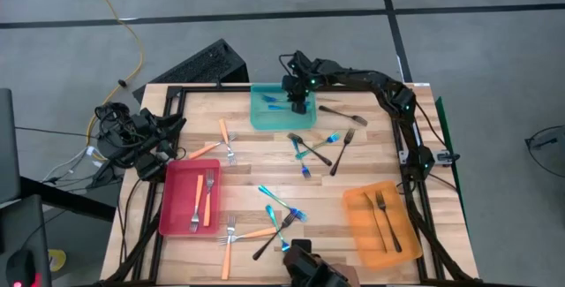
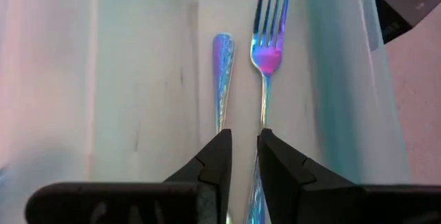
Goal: Sort silverware by color (type)
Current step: Put the black fork into the orange bin
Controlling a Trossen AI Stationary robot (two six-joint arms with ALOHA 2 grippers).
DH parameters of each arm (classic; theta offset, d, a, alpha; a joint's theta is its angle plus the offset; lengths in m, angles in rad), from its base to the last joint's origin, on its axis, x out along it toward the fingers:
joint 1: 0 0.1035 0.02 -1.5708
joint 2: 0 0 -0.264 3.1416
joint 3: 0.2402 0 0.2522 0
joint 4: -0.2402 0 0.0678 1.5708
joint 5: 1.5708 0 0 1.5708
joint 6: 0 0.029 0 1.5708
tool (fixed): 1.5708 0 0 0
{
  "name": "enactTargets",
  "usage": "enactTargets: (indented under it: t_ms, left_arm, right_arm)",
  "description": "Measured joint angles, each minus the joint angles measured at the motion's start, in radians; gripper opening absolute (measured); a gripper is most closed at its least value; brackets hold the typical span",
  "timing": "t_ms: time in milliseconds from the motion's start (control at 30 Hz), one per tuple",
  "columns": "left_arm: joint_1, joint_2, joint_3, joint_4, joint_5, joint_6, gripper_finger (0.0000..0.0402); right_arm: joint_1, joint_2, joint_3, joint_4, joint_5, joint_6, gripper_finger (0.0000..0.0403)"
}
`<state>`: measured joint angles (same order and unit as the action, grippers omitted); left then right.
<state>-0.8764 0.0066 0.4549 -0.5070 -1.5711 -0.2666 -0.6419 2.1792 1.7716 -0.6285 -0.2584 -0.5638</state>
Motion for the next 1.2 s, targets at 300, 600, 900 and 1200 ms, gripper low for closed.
enactTargets:
  t_ms: [300,600,900,1200]
  left_arm:
    - [0.000,0.000,0.000,0.000,0.000,0.000,0.0112]
    - [0.000,0.000,0.000,0.000,0.000,-0.004,0.0112]
    - [0.000,0.000,0.000,0.000,0.000,-0.006,0.0112]
    - [0.000,0.000,0.000,0.000,0.004,-0.006,0.0112]
  right_arm:
    - [0.025,0.000,0.285,-0.386,0.002,-0.048,0.0094]
    - [0.025,-0.002,0.504,-0.742,0.024,-0.049,0.0094]
    - [-0.039,-0.068,0.483,-0.937,0.040,0.027,0.0093]
    - [-0.108,-0.274,0.218,-0.940,-0.001,0.130,0.0093]
